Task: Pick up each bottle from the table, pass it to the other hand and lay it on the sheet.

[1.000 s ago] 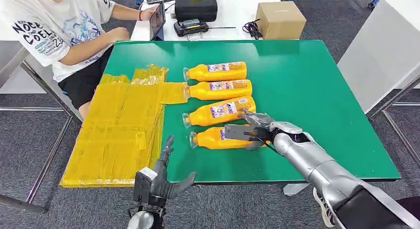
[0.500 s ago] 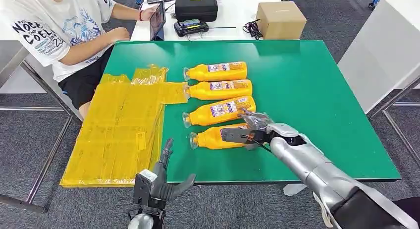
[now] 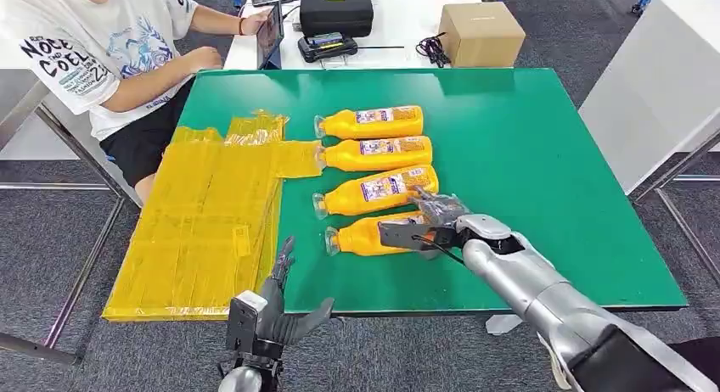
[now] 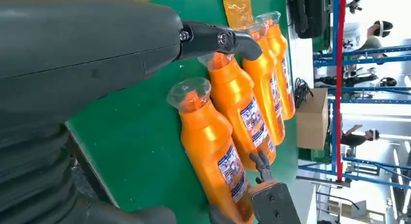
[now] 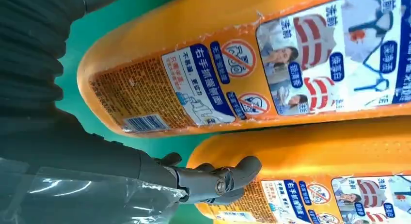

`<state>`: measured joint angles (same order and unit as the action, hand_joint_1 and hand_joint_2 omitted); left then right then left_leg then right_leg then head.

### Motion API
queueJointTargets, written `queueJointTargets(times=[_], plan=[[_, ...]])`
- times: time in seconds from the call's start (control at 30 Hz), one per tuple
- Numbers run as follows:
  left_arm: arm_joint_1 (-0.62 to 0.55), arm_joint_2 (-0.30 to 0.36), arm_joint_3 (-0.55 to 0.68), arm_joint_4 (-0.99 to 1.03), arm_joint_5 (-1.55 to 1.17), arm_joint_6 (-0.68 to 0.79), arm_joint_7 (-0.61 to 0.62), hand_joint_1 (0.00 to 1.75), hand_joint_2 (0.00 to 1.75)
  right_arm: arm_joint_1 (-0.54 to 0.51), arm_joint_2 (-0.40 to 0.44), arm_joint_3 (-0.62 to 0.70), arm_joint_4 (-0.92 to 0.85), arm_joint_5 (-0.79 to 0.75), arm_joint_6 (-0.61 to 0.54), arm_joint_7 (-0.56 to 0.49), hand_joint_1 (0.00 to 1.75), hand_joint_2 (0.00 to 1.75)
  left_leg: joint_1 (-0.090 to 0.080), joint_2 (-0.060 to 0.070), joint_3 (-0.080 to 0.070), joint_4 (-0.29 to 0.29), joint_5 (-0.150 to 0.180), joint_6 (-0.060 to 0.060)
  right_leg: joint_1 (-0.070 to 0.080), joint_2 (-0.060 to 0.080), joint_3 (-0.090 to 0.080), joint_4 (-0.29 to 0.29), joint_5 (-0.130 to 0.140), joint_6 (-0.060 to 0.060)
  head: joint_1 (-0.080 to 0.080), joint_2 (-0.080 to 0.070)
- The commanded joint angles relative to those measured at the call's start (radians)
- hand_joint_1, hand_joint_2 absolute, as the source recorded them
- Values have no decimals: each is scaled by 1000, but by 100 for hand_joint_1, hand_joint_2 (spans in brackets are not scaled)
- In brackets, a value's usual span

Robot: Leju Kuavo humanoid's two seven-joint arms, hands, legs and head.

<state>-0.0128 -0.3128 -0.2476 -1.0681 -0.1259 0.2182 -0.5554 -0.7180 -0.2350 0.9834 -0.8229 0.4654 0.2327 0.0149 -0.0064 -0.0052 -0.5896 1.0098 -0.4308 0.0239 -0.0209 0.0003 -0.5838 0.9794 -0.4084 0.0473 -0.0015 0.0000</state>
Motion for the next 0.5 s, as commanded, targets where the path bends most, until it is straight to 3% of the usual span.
queueJointTargets(times=[0.03,0.5], plan=[[-8,17,9,13,-6,-2,4,0,175,19,-11,35,-10,9,12,5,0,175,1,0,0,0,0,-1,1,-1,1,-1,0,-2,0,0],[-7,15,13,12,-8,-5,4,0,175,31,-9,39,-26,27,5,7,0,175,2,-3,-3,0,-1,-2,2,-1,-1,-1,-1,-2,0,0]])
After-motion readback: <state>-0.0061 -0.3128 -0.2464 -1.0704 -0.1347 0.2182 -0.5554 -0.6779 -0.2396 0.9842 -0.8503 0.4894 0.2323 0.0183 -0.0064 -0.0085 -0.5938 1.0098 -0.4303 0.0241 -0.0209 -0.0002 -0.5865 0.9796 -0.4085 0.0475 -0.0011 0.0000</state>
